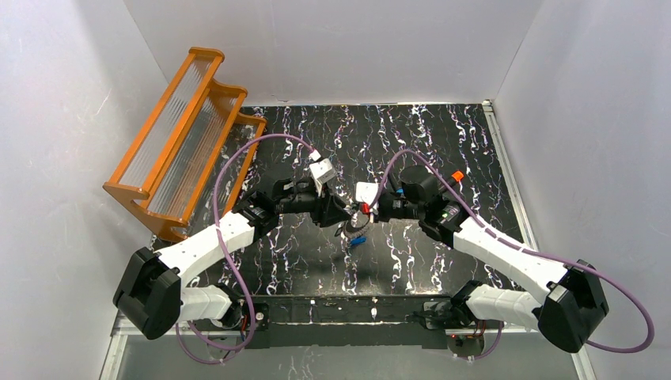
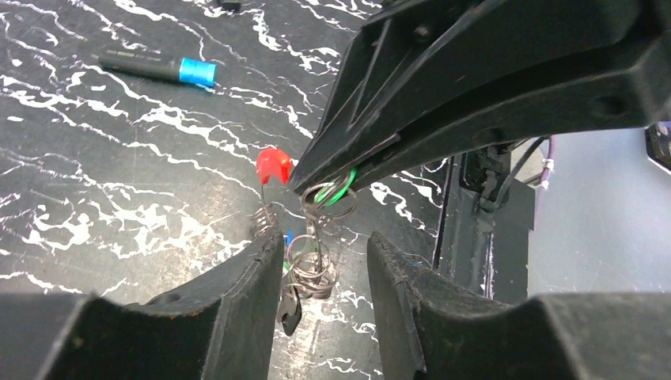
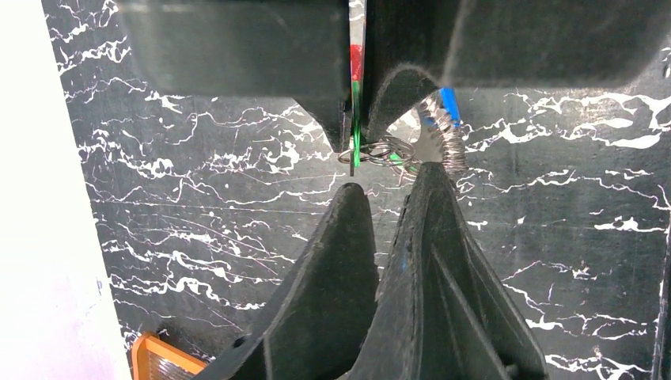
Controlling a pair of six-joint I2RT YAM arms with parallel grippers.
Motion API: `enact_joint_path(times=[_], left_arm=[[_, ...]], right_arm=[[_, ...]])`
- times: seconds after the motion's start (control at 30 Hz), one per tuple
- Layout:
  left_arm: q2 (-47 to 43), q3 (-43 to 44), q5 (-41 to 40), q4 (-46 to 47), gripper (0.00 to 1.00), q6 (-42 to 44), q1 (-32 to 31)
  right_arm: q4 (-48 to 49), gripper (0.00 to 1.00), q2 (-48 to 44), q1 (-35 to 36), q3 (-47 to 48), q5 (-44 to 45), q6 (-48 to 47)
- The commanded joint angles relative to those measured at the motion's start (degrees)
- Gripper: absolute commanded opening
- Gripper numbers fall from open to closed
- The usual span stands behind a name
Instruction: Remove the keys from the keyring
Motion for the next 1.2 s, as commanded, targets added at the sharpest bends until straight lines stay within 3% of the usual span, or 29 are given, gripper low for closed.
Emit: enact_joint_path(times=[0.0,0.53,0.77,1.17], left_arm=[[-0.96,0.53,-3.34,-3.49,0.4,-0.25,-0.55],[2.47,4.97,-7.44,-4.65,0.36,0.03,-3.64],[3.57,5.64,-8.19,-6.58,0.27,1.04,-4.28],[4.65,5.32,-10.54,-6.9,0.28,1.78,-4.97]], right_arm=[[-1.59,0.01,0.08,0.18,4.69,2.07,2.86],[-3.27,0.01,1.77,0.17,6.17,3.84,5.72],[-3.52,0.01,2.0,0.2,6.29,4.86,6.26],[-3.78,0.01,2.17,0.17,6.49,5.33,7.18]])
